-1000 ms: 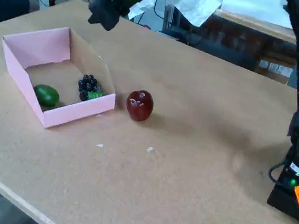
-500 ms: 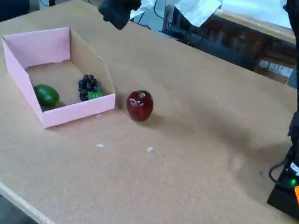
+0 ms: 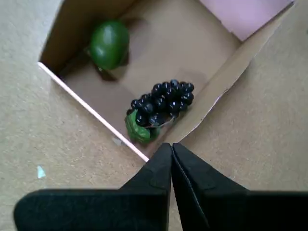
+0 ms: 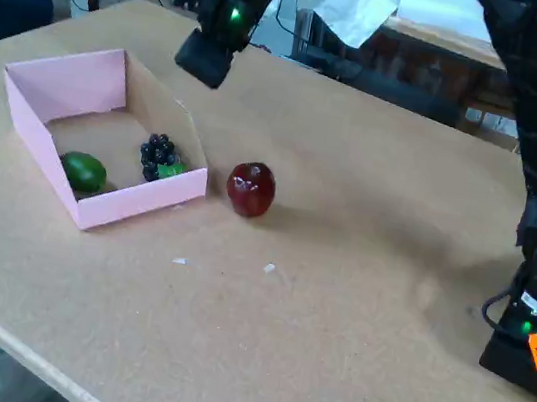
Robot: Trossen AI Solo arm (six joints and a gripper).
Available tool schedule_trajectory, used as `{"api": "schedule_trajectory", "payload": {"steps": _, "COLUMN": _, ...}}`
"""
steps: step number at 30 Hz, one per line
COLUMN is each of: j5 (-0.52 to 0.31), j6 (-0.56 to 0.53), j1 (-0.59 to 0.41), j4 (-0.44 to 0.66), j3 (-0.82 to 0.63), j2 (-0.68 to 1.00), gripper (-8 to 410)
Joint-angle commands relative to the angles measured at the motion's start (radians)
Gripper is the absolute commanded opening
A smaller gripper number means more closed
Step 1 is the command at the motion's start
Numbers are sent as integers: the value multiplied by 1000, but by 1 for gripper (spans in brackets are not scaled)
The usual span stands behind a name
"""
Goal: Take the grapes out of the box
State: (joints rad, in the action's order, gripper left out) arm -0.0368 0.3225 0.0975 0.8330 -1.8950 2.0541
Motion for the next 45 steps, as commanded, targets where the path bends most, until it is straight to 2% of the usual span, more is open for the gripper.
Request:
{"api": "schedule_trajectory", "payload": {"steps": 1, "j5": -17, "j6": -4, "j1": -5, "j4": 42, "j3": -64, "j2": 58, "gripper": 0}}
{"api": "schedule_trajectory", "payload": {"steps": 7, "j5": -17, "j6": -11, "j1": -5, "j4": 145, "j3": -245, "j2": 165, "gripper": 0}}
{"api": "schedule_trajectory", "payload": {"steps": 14, "j5": -16, "j6": -35, "j1": -5, "j4": 214, "j3": -410, "j2": 269, "gripper": 0}}
{"api": "schedule_trajectory", "payload": {"steps": 39, "j5": 5, "j6": -56, "j1": -6, "j4": 226, "j3": -415, "j2": 365, "gripper": 1}}
{"api": "schedule_trajectory", "payload": {"steps": 45, "j5": 43, "j6": -46, "j1": -3, "j4": 249, "j3": -415, "j2": 364, "gripper": 32}}
